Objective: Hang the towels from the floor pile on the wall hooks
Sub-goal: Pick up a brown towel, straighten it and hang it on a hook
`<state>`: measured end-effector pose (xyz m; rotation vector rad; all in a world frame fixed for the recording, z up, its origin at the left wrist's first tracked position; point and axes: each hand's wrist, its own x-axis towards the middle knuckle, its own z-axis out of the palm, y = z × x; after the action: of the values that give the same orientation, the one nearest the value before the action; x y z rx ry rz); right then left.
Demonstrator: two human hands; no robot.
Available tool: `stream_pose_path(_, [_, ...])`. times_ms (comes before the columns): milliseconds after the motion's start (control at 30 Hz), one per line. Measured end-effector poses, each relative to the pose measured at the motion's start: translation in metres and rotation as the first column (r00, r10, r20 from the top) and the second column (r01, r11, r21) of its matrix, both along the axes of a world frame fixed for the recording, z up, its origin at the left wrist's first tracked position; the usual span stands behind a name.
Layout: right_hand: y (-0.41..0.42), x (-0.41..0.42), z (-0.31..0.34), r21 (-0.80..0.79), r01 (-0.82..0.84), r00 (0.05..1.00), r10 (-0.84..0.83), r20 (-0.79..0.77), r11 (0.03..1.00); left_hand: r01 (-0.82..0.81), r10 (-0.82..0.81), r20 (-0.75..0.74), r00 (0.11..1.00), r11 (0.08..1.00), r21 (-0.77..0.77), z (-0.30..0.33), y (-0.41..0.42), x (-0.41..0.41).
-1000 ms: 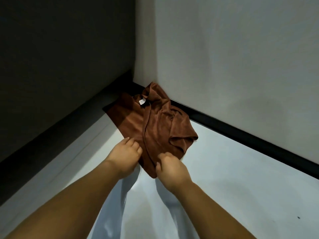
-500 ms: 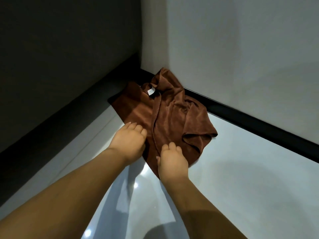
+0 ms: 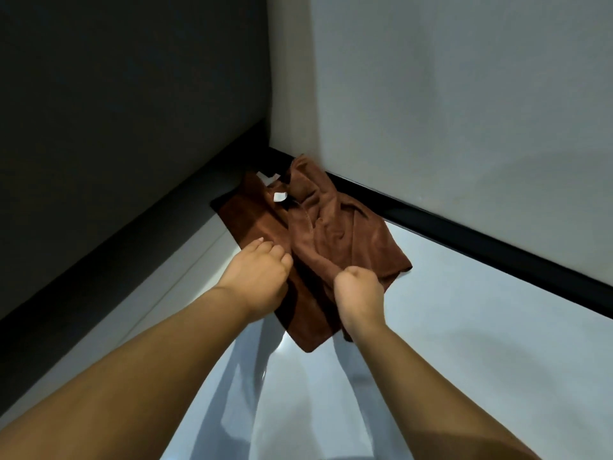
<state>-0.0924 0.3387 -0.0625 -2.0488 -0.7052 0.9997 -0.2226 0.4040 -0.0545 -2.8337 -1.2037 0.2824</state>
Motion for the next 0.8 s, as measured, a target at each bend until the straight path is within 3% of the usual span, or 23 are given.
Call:
stream_pose_path(100, [-0.009,0.008,0.033,0.054,-0.204,0.922,0.173,0.346,0.977,0.029,-0.032,0.08,0.996,0.999,0.039,0.017,-0.006,0.004])
stream_pose_path(167, [-0.019,0.013,0.058,-0.057,-0.379,0.692,0.323,0.646,0.924,0.042,-0.051,0.138,0.989,0.997,0.063,0.03,-0.01,0.004])
stream_pose_path(233, [-0.024,0.02,0.081,-0.184,-0.472,0.406,0.398,0.823,0.862,0.044,-0.054,0.188,0.981,0.997,0.056,0.043,-0.013,0.005])
stream_pose_path(333, [-0.03,0.033,0.111,-0.217,-0.522,0.042,0.28,0.959,0.825,0.036,-0.047,0.27,0.962,0.998,0.046,0.064,-0.02,0.013])
stream_pose_path(367, [-0.032,0.036,0.12,-0.212,-0.528,-0.007,0.245,0.969,0.823,0.032,-0.047,0.304,0.951,0.998,0.052,0.069,-0.022,0.016])
stream_pose_path(600, [-0.043,0.048,0.179,-0.165,-0.494,-0.168,0.093,0.981,0.853,0.015,0.044,0.653,0.756,0.996,-0.085,0.107,-0.044,0.044])
stream_pose_path(800, [-0.049,0.052,0.191,-0.022,-0.543,-0.099,-0.037,0.994,0.84,0.081,0.089,0.832,0.547,0.984,-0.158,0.126,-0.065,0.064])
